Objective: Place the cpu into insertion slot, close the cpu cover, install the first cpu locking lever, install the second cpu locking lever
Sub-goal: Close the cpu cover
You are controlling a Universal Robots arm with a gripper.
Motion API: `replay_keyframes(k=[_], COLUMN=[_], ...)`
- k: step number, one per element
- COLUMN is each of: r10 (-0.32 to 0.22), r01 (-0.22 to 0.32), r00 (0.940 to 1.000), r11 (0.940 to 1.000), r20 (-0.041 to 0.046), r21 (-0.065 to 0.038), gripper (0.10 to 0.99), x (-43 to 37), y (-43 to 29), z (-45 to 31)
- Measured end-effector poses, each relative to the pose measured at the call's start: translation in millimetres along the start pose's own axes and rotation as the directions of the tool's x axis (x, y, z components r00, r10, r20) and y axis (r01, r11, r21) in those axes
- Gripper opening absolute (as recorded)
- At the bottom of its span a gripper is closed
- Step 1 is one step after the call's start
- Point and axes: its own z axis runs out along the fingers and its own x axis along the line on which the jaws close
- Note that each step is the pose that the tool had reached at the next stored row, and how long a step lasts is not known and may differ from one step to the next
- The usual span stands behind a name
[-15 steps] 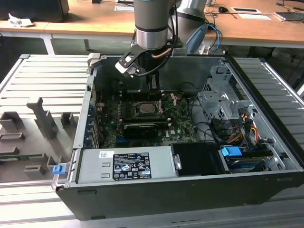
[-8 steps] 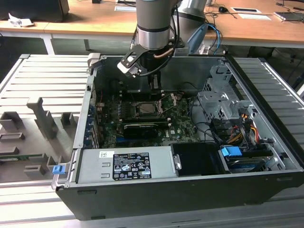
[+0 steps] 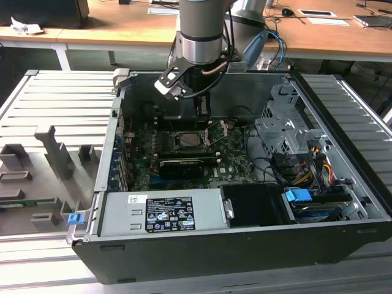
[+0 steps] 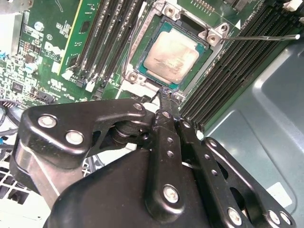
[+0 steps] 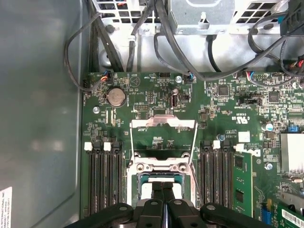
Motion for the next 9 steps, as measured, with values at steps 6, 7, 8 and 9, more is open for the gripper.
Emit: replay_keyframes(k=[6,7,8,9], r10=[0.000,0.000,0.000,0.000], r01=[0.000,0.000,0.000,0.000], r00=[1.0000,1.0000,1.0000,1.0000], r11=[1.0000,1.0000,1.0000,1.0000], r20=[0.0000,0.0000,0.0000,0.0000], r21=[0.001,0.001,0.001,0.001], gripper=[0.106,0.106,0.106,0.106], x=[0.0,0.0,0.0,0.0], y=[5.6,6.7,7.8,8.6], z=[0.4,0.5,0.6,0.7])
